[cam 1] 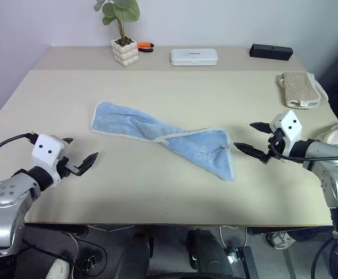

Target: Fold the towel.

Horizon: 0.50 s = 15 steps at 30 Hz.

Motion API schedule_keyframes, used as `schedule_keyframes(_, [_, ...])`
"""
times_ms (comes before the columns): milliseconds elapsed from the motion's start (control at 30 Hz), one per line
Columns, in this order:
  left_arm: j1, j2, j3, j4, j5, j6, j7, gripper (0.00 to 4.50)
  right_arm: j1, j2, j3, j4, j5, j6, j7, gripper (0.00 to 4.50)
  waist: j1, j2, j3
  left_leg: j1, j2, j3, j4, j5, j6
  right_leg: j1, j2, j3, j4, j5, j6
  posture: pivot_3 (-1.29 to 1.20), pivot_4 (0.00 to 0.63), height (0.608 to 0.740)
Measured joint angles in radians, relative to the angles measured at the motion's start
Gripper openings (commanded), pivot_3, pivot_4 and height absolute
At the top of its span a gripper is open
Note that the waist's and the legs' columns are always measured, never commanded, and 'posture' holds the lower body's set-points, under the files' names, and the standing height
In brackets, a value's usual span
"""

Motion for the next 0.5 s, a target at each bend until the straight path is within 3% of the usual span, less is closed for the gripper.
schedule_keyframes(367, [0.011,0.001,-0.009,-0.067,-0.003,0.008,-0.014,4.43,-0.029,0.034,0.035,-0.023,-0.001,0.02,-0.028,4.5,0.002,0.0,0.0,0.0,0.0,0.0,0.0,0.0,0.0,0.0,0.0,0.0,-0.001,0.0,0.001,0.0,0.15,0.738])
schedule_keyframes(500, [0.025,0.015,-0.099,-0.134,-0.014,0.009,-0.083,4.43,-0.028,0.068,0.038,-0.052,-0.001,0.02,-0.052,4.5,0.003,0.0,0.0,0.0,0.0,0.001,0.0,0.0,0.0,0.0,0.0,0.0,-0.001,0.0,0.0,0.0,0.15,0.738])
